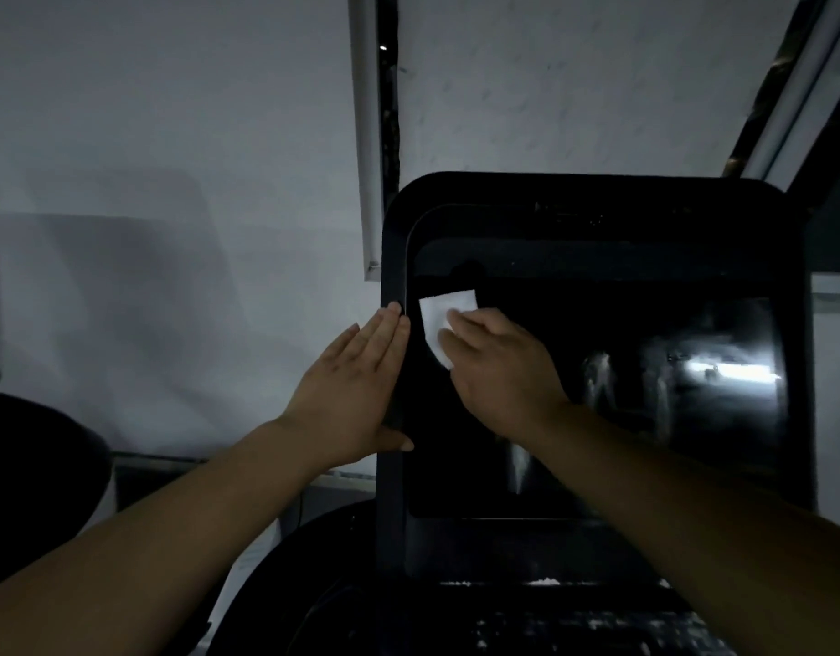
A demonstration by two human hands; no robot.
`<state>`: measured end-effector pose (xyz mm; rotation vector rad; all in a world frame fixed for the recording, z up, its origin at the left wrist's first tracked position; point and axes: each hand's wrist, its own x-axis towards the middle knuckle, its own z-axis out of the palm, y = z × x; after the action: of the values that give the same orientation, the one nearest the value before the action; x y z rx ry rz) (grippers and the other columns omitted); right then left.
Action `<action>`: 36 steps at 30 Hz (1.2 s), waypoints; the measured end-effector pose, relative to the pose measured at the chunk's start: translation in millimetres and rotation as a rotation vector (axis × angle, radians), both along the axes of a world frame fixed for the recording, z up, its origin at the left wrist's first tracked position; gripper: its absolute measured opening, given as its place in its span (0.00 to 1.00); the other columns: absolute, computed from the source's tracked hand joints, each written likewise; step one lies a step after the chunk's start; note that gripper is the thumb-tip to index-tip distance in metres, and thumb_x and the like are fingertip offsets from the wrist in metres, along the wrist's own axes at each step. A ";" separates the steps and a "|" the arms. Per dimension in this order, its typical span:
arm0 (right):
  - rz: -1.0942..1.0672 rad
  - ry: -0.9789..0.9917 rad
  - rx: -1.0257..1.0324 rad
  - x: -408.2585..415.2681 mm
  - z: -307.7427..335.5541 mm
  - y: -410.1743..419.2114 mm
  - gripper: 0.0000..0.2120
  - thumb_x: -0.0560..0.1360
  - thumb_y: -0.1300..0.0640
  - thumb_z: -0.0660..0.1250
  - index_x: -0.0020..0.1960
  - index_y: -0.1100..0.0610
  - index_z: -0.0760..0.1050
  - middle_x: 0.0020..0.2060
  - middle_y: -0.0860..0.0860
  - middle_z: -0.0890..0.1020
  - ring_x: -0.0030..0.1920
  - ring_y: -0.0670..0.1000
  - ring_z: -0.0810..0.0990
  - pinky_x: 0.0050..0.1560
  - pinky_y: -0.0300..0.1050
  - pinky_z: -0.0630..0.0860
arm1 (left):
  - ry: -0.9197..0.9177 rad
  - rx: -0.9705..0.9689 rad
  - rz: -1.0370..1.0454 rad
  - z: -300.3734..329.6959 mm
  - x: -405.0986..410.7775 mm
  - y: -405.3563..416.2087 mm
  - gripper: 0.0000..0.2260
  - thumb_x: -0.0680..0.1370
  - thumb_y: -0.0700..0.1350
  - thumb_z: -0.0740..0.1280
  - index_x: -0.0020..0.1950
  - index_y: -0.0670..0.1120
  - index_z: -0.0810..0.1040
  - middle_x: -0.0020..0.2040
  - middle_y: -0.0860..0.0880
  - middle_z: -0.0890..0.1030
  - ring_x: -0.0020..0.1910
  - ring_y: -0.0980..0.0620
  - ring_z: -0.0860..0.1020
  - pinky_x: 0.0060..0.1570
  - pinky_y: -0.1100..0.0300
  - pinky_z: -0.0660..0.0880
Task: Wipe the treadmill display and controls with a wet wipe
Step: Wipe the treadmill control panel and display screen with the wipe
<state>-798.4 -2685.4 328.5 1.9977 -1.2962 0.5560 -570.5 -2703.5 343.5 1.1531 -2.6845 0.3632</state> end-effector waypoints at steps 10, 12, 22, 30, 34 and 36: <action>-0.062 0.044 0.164 28.0 -48.8 80.3 0.18 0.80 0.46 0.63 0.64 0.55 0.80 0.69 0.57 0.78 0.68 0.59 0.76 0.66 0.57 0.71 | -0.102 -0.006 0.050 4.9 -2.8 2.9 0.61 0.71 0.72 0.67 0.79 0.40 0.28 0.78 0.41 0.27 0.80 0.47 0.33 0.80 0.49 0.40; -0.017 0.039 0.162 28.6 -78.0 102.3 0.17 0.81 0.46 0.63 0.62 0.56 0.82 0.68 0.58 0.80 0.67 0.59 0.78 0.68 0.57 0.72 | -0.113 -0.003 0.056 3.2 -3.1 1.5 0.62 0.71 0.72 0.67 0.78 0.40 0.27 0.78 0.41 0.26 0.80 0.46 0.32 0.80 0.48 0.41; -0.095 0.046 -0.002 21.8 -39.7 51.6 0.17 0.73 0.55 0.68 0.61 0.55 0.82 0.66 0.57 0.81 0.64 0.59 0.79 0.70 0.58 0.70 | -0.101 0.005 0.068 2.7 -5.7 1.7 0.62 0.71 0.70 0.70 0.78 0.40 0.27 0.79 0.41 0.28 0.81 0.46 0.33 0.80 0.47 0.43; -0.228 0.011 -0.056 19.9 29.3 -12.5 0.18 0.73 0.54 0.74 0.62 0.53 0.82 0.66 0.56 0.81 0.65 0.58 0.79 0.64 0.55 0.75 | -0.082 0.013 0.040 1.5 -1.0 -0.5 0.62 0.71 0.71 0.69 0.78 0.41 0.26 0.79 0.42 0.26 0.80 0.47 0.33 0.80 0.48 0.42; -0.208 -0.023 -0.049 20.9 -13.1 22.7 0.18 0.72 0.56 0.73 0.61 0.55 0.82 0.66 0.57 0.81 0.65 0.59 0.79 0.65 0.56 0.74 | -0.065 0.021 0.022 -0.1 0.0 -2.6 0.62 0.71 0.70 0.69 0.78 0.42 0.26 0.79 0.42 0.27 0.80 0.47 0.33 0.80 0.47 0.42; -0.169 -0.047 -0.014 24.4 -48.0 54.1 0.16 0.73 0.58 0.72 0.61 0.56 0.82 0.67 0.57 0.80 0.65 0.59 0.79 0.68 0.58 0.72 | -0.055 0.019 0.018 -0.8 0.3 -2.6 0.63 0.70 0.70 0.70 0.78 0.42 0.27 0.79 0.42 0.27 0.81 0.47 0.33 0.80 0.47 0.42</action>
<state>-774.0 -2631.2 280.5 1.8520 -1.4687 0.5320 -570.2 -2706.1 342.7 1.1896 -2.7324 0.3781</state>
